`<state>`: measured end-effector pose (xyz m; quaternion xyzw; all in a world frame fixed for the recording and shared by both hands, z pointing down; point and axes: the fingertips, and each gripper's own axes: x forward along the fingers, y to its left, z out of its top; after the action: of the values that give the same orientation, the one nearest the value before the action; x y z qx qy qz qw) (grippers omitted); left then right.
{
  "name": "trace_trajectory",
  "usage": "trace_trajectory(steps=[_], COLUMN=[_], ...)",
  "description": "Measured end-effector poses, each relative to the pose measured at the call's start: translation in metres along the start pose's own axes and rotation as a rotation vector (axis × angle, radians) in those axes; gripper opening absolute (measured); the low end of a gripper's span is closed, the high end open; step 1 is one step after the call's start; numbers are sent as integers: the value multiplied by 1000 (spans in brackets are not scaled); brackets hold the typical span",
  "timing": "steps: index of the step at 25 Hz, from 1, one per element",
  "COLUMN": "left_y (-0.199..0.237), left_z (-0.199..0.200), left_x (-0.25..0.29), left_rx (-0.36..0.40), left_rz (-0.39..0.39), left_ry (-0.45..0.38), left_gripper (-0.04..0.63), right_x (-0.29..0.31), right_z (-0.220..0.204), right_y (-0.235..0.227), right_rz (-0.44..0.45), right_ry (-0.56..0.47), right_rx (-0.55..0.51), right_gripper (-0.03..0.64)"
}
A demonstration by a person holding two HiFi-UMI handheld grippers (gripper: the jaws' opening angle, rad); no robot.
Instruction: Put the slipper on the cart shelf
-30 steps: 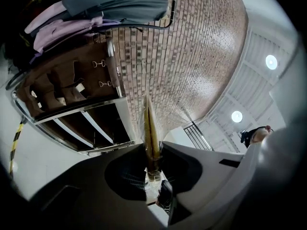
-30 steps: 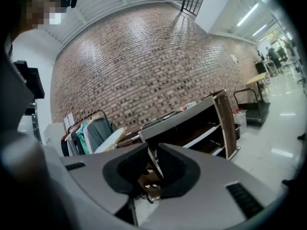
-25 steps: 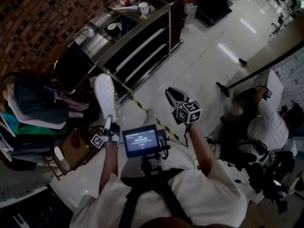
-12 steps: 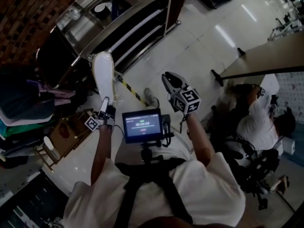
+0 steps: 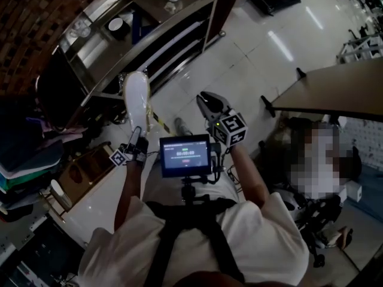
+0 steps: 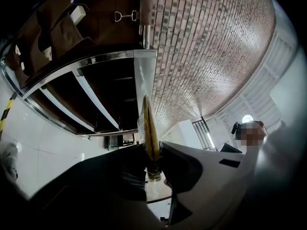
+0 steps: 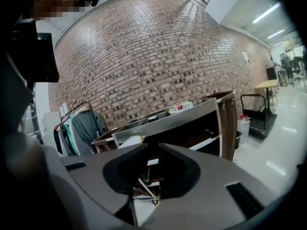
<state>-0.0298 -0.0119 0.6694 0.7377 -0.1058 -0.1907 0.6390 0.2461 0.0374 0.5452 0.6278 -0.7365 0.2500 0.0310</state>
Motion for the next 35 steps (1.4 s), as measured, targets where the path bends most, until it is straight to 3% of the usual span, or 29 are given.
trace_trajectory(steps=[12,19,28,35], left_y=[29,30,54,62], left_z=[8,-5,-20,-27], left_x=[49,51,55,77], left_rx=[-34,-28,-7,25], left_rz=[55,98,154,176], left_ry=[-4,-69,-330,-461], left_gripper=[58,58,58,58], right_x=[32,72,108,108], right_z=[21,37,84,89], right_y=[-69,-71,-78,-118], right_rz=[-4,128,360,435], right_ry=[7,48,115,151], right_rx=[41,42,-131,-120], right_gripper=[81,81,81,81])
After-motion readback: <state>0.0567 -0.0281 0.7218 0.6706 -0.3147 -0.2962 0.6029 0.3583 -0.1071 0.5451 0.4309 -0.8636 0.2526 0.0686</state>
